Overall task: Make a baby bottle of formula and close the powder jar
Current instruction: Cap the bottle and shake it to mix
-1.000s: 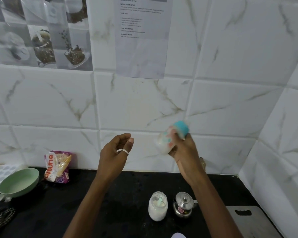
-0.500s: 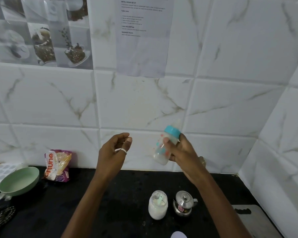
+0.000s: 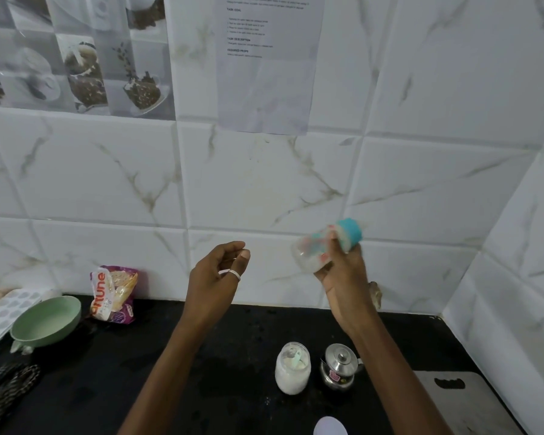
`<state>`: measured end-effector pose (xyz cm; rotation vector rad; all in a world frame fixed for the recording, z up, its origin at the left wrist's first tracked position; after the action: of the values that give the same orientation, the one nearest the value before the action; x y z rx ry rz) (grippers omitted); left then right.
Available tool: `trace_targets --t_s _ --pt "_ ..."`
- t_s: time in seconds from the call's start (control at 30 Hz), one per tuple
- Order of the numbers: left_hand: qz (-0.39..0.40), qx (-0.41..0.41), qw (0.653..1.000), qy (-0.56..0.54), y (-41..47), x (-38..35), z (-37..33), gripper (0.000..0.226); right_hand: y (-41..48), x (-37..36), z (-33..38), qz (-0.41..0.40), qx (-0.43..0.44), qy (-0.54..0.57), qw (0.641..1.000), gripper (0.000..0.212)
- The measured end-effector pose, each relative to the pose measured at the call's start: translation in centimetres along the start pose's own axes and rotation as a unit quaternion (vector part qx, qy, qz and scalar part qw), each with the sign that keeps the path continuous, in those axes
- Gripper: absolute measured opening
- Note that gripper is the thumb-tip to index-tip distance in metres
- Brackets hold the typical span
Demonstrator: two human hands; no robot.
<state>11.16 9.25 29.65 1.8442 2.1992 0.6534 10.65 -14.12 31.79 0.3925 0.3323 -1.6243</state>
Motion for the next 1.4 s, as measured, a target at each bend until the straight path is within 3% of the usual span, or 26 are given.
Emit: trace_targets --t_s 0.1,0.23,0.27,0.4,0.63,0.83,1.27,1.4 --pt "-0.002 0.000 1.000 0.008 -0.1 -0.2 0.0 0.023 -0.9 -0.8 -1.0 0.074 -0.031 -0.170 0.982 0.051" --pt "-0.007 0.001 1.000 0.009 -0.9 -0.6 -0.1 0.021 -0.4 0.6 0.0 0.015 0.009 0.018 1.000 0.046" --pt "-0.008 0.000 1.000 0.013 -1.0 -0.6 -0.1 0.021 -0.4 0.7 0.0 0.011 0.014 0.007 1.000 0.045" --pt "-0.013 -0.004 1.000 0.017 -1.6 -1.0 -0.4 0.024 -1.7 0.1 -1.9 0.111 -0.032 -0.241 0.964 0.051" --pt "-0.028 0.009 0.999 0.026 -4.2 -1.7 -0.7 0.021 -2.7 1.9 -3.5 0.081 -0.026 -0.302 0.950 0.059" --pt "-0.042 0.036 0.997 0.045 -8.4 -1.7 0.2 0.024 -3.9 3.4 -5.1 0.086 -0.029 -0.291 0.952 0.066" --pt "-0.025 0.103 0.992 0.071 -14.6 0.7 4.1 0.022 -5.7 5.1 -9.9 0.051 -0.058 -0.289 0.954 0.046" --pt "-0.005 0.119 0.992 0.049 -14.8 1.1 6.1 0.025 -5.2 4.6 -11.7 0.031 -0.072 -0.299 0.951 0.051"
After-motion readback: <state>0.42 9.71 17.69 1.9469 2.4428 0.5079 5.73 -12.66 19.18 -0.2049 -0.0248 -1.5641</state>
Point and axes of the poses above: each hand's wrist, its own y-axis towards the middle knuckle, its own x-axis out of the back of the hand, z = x × y, the point moved 6 cm from there along y, towards the middle knuckle, and after that the axes turned 10 degrees about -x, right-handed, at the moved point
